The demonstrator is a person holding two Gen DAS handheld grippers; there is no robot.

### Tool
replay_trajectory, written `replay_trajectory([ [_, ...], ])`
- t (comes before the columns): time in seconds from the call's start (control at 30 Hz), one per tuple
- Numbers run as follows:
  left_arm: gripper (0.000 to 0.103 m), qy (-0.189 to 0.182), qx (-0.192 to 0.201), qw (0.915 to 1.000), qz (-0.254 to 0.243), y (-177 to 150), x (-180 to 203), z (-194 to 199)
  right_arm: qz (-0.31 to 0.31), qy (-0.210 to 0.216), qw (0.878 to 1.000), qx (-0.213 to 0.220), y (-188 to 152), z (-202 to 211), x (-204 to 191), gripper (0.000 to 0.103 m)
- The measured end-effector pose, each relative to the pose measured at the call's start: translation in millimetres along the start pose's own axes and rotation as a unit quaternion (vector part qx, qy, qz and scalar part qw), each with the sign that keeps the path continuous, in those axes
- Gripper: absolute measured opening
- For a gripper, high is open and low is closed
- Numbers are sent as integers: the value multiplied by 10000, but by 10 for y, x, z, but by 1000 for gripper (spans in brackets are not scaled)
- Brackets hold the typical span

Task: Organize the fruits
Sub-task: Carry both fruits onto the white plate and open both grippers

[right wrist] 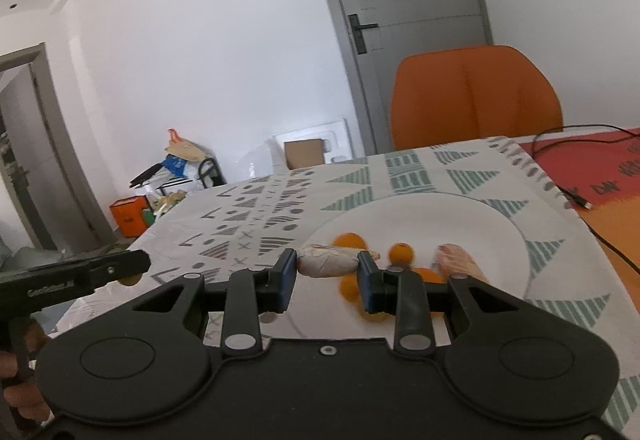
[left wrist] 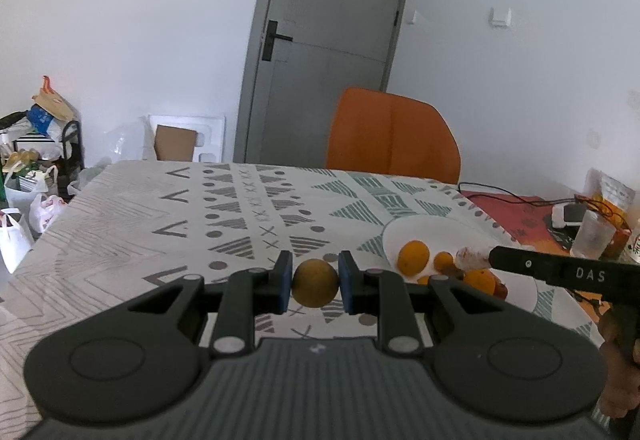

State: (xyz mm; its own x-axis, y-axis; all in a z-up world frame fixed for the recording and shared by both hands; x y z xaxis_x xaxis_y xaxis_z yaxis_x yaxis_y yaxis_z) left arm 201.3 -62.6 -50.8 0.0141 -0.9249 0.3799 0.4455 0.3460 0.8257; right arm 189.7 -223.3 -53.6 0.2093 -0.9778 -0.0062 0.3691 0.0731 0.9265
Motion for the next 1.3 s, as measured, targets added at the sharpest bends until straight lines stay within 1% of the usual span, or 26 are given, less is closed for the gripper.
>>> replay_trajectory([
  [0.2, 23, -4, -72, 9999, -91, 5, 80, -109, -34, -109, 9999, -54, -97, 36, 163, 31],
  [0.33, 23, 8, -123, 9996, -268, 6, 220, -182, -49, -12, 10000, -52, -194, 52, 249, 31],
  [0.53, 23, -40, -66, 9989, -463, 40, 449, -242, -183, 7, 9997, -130, -331, 75, 438, 31],
  [0.63, 23, -48, -143, 9984, -542, -6, 534, -310, -337, -68, 9993, -122, -372, 83, 568, 32],
  [0.73, 23, -78, -239, 9976, -644, -60, 620, -385, -466, -272, 9985, -108, -408, 93, 692, 36],
  [0.9, 23, -146, -335, 9966, -740, -116, 716, -491, -556, -270, 9981, -51, -409, 116, 777, 36],
  [1.1, 23, -237, -359, 9958, -809, -125, 826, -586, -615, -319, 9976, 7, -372, 178, 838, 36],
  [1.3, 23, -368, -415, 9946, -883, -153, 954, -661, -527, -264, 9983, 36, -336, 209, 798, 36],
])
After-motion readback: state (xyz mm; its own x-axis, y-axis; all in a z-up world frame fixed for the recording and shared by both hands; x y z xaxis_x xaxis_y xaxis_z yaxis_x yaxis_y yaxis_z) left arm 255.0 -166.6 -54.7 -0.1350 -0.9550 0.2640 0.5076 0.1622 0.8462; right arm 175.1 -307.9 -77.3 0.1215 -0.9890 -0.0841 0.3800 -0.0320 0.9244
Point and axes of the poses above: each gripper's, at about its wrist camera, not at the fingertips, and z roughly against the way its jaws point, x to its right, y to its top, the point moved 8 cm from there along -z, roughly the way its jaws point, and after that the axes turned 14 degrees about z, right-handed, at the moved point
